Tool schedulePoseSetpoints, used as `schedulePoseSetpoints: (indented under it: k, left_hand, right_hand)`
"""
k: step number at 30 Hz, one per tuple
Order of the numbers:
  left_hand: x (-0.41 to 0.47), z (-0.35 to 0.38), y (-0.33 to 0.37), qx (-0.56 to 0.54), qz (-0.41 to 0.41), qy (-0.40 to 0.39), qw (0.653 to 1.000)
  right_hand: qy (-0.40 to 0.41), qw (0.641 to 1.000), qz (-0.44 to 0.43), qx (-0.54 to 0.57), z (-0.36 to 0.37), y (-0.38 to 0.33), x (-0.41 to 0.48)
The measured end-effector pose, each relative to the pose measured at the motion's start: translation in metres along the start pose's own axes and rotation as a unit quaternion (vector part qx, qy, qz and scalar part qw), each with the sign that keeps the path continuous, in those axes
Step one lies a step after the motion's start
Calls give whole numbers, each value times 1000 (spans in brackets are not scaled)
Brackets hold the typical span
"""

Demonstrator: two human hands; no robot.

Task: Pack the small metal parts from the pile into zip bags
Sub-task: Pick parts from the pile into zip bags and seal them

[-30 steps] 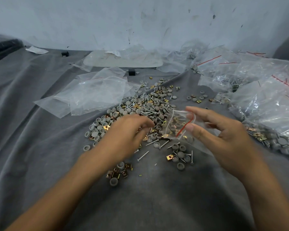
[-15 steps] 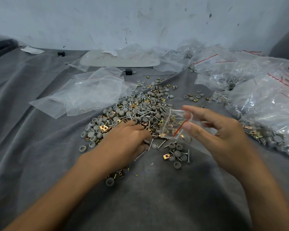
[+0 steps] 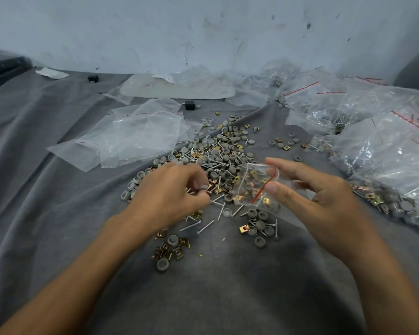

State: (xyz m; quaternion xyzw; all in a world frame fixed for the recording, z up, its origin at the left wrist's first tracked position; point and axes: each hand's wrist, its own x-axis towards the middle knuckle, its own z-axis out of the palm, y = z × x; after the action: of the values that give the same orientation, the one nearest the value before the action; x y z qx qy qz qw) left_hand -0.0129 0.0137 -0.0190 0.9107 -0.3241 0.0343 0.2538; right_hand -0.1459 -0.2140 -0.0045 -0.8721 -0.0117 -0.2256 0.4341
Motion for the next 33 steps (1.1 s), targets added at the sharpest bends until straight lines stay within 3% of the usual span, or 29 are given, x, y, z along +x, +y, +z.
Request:
schedulePoseSetpoints:
  k: [2, 7, 16, 19, 22, 25, 28, 33]
  left_hand:
    - [2, -5, -2, -116, -34, 18, 992]
    - [2, -5, 17, -376, -37, 20, 926]
    - [-4, 10, 44, -457, -24, -45, 888]
    - [-3, 7, 36, -407, -2, -25, 913]
    - [-1, 7, 20, -269, 4, 35, 963]
    - [1, 7, 6, -126, -18, 51, 991]
    - [0, 11, 1, 0, -21, 25, 999]
    - [-6, 28, 15, 80, 62, -35, 994]
  right_hand:
    - [-3, 1000, 1, 0, 1, -1, 0]
    - [-7, 1000, 1, 9, 5, -4, 0]
    - [-6, 1000, -4, 17, 5, -5, 0]
    - [9, 1000, -4, 17, 3, -3, 0]
    - [29, 999, -1, 14, 0, 1, 1]
    - [38, 999, 5, 11, -1, 3, 1]
    - [37, 999, 9, 11, -1, 4, 1]
    - [31, 999, 12, 12, 0, 4, 1]
